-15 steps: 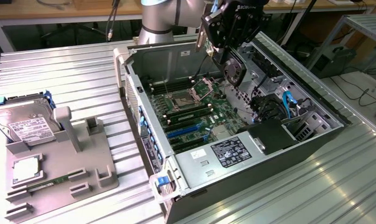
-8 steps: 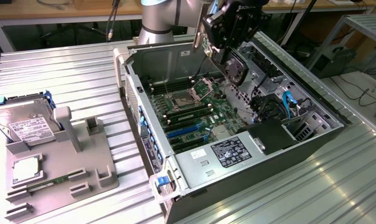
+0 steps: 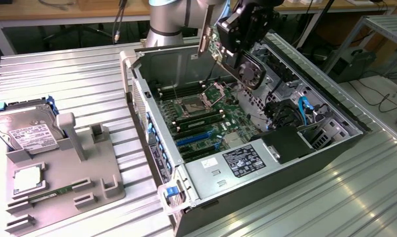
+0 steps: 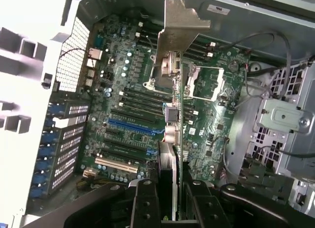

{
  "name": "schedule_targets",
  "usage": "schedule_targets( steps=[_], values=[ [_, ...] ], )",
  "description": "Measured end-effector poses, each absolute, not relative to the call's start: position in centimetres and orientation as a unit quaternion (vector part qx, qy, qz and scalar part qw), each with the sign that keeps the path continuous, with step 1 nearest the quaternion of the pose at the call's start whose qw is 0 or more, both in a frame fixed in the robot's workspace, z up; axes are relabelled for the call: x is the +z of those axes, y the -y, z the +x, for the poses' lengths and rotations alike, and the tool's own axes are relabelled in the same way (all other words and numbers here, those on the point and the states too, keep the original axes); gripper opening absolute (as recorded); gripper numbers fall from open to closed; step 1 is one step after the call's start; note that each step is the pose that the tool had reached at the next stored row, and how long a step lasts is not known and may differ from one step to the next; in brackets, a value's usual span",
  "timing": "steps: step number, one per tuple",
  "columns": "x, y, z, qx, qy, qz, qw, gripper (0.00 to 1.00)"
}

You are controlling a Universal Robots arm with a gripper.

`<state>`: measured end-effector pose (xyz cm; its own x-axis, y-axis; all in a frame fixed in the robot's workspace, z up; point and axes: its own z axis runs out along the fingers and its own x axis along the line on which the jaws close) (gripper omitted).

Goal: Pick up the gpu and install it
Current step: 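Insert the gpu into the slot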

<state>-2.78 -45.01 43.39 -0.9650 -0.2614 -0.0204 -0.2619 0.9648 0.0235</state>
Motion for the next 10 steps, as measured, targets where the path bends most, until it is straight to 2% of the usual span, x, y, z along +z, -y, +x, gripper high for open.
schedule_targets(
  steps=[10],
  values=[
    [43.39,45.01,-2.78,0.014,-0.975,-0.222,0.007,0.27]
  ],
)
